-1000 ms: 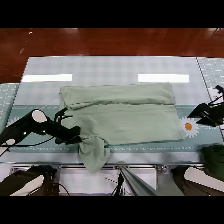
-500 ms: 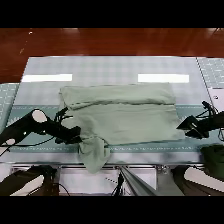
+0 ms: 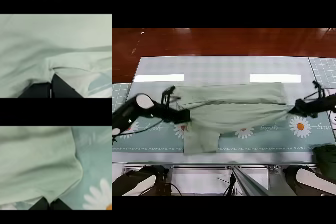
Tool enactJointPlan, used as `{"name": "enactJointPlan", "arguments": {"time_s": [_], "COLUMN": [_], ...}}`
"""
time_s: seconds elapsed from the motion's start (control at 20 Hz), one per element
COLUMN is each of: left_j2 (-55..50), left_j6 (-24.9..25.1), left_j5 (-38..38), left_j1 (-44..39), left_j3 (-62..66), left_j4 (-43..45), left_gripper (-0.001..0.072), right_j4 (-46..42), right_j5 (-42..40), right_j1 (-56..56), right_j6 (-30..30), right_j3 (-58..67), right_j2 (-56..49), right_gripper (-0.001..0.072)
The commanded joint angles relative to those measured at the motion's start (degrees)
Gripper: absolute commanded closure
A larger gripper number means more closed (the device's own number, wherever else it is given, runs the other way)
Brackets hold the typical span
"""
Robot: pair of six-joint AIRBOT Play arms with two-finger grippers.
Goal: Fold the shirts.
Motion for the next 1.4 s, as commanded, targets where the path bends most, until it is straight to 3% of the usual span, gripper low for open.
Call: {"name": "enactJointPlan", "arguments": {"time_s": [0.0,0.2,0.35,0.6,0.65,0.7,0.75,0.8,0.9,1.0,1.05,1.1,1.15,1.25,1.35], "left_j2": [-0.24,-9.29,-19.63,-33.90,-35.58,-36.52,-36.79,-36.61,-35.82,-33.44,-31.98,-30.88,-29.92,-28.74,-28.30], "left_j6": [0.59,3.69,3.82,3.82,3.82,3.82,3.82,3.82,3.82,3.82,3.85,3.85,4.04,5.11,5.14], "left_j5": [3.32,5.07,4.81,0.66,-0.37,-1.36,-2.49,-4.17,-10.21,-12.39,-12.31,-12.15,-12.13,-12.39,-12.37], "left_j1": [5.01,9.01,9.01,9.03,9.16,9.42,10.16,11.32,14.73,17.44,18.10,18.21,18.14,17.18,15.69], "left_j3": [13.79,21.11,25.70,33.81,34.75,35.30,35.58,36.02,38.16,38.95,38.95,38.95,38.95,38.99,39.28], "left_j4": [0.63,-5.99,-6.91,-6.88,-6.86,-6.84,-6.73,-6.60,-6.62,-6.67,-6.67,-6.67,-6.78,-7.56,-8.07], "left_gripper": [0.0672,0.0672,0.0671,0.0663,0.0564,0.0408,0.0233,0.0165,0.0165,0.0166,0.0165,0.0166,0.0166,0.0166,0.0166], "right_j4": [8.09,8.04,8.11,9.29,9.18,7.52,5.05,1.22,-10.60,-16.11,-12.26,-6.03,2.16,15.63,25.62], "right_j5": [-9.70,-24.57,-34.99,-35.26,-35.23,-35.28,-35.21,-34.77,-32.59,-28.65,-26.40,-24.55,-23.30,-22.86,-23.85], "right_j1": [2.40,10.82,13.38,13.33,13.29,13.29,13.27,12.94,11.17,8.31,6.84,5.75,5.07,5.38,7.10], "right_j6": [1.29,2.38,7.13,7.45,7.39,7.30,6.80,6.10,7.45,14.88,15.30,13.05,8.61,2.58,0.26], "right_j3": [9.86,13.14,13.40,13.40,13.40,13.40,13.40,13.40,13.40,13.40,13.40,13.40,13.40,13.40,13.40], "right_j2": [0.28,-6.95,-12.76,-18.47,-18.75,-18.67,-18.18,-17.20,-14.67,-14.23,-15.41,-17.07,-19.17,-22.53,-25.38], "right_gripper": [0.0693,0.0693,0.0693,0.0691,0.0689,0.0589,0.0371,0.0211,0.0209,0.0199,0.0153,0.0149,0.0098,0.0097,0.0100]}}
